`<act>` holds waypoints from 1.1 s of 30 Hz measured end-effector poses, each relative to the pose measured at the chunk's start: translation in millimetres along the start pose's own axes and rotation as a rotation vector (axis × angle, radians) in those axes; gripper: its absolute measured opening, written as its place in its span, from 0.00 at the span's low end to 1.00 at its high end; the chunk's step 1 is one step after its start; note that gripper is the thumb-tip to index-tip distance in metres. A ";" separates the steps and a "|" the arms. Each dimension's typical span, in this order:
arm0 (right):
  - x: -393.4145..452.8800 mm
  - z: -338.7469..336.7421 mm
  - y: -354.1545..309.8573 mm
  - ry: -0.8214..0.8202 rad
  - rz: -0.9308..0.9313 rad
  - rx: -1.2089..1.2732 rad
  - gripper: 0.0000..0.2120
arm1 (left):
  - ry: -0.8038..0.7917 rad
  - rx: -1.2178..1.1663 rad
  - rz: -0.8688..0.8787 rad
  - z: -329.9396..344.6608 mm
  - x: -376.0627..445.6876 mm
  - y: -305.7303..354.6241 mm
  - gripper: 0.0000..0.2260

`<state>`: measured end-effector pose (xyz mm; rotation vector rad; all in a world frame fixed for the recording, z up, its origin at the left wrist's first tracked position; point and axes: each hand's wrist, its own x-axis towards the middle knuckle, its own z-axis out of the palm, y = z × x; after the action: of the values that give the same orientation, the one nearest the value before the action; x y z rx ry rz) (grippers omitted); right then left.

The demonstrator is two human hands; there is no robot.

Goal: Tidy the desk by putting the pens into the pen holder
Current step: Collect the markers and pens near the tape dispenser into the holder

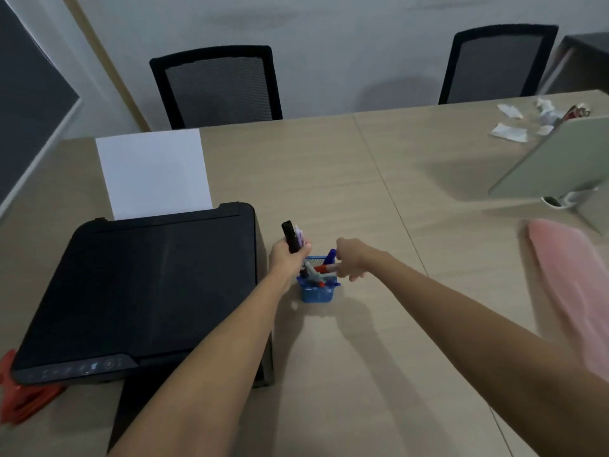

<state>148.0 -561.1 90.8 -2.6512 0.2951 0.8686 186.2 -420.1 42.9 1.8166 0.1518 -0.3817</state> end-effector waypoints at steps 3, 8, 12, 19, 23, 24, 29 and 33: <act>13.6 -5.7 -4.9 0.002 0.017 -0.035 0.16 | -0.031 -0.045 -0.012 2.8 6.1 -3.8 0.10; 28.3 -12.8 -10.2 0.061 0.024 -0.053 0.18 | -0.137 -0.075 0.012 7.4 11.7 -5.8 0.06; 30.2 -13.8 -14.0 0.109 0.036 -0.150 0.19 | -0.153 -0.142 0.000 6.7 10.2 -10.7 0.08; 26.8 8.6 -17.0 0.142 0.003 -0.267 0.26 | -0.149 -0.240 0.059 11.9 1.0 -12.5 0.16; 24.2 16.9 -6.9 0.217 -0.011 0.011 0.13 | -0.168 -0.259 0.017 14.3 -2.0 -13.7 0.19; 22.9 16.4 -3.3 0.255 -0.012 0.124 0.12 | -0.170 -0.255 0.008 14.8 -3.3 -13.3 0.20; 20.9 33.3 14.0 0.432 -0.052 0.442 0.17 | -0.180 -0.193 -0.047 16.2 -5.9 -19.4 0.19; 25.1 53.5 28.8 0.459 -0.096 0.480 0.15 | -0.174 -0.175 -0.164 20.3 -9.8 -29.8 0.13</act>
<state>130.8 -569.9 28.0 -2.3469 0.4205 0.1181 164.5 -430.3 14.3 1.5952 0.2075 -0.6211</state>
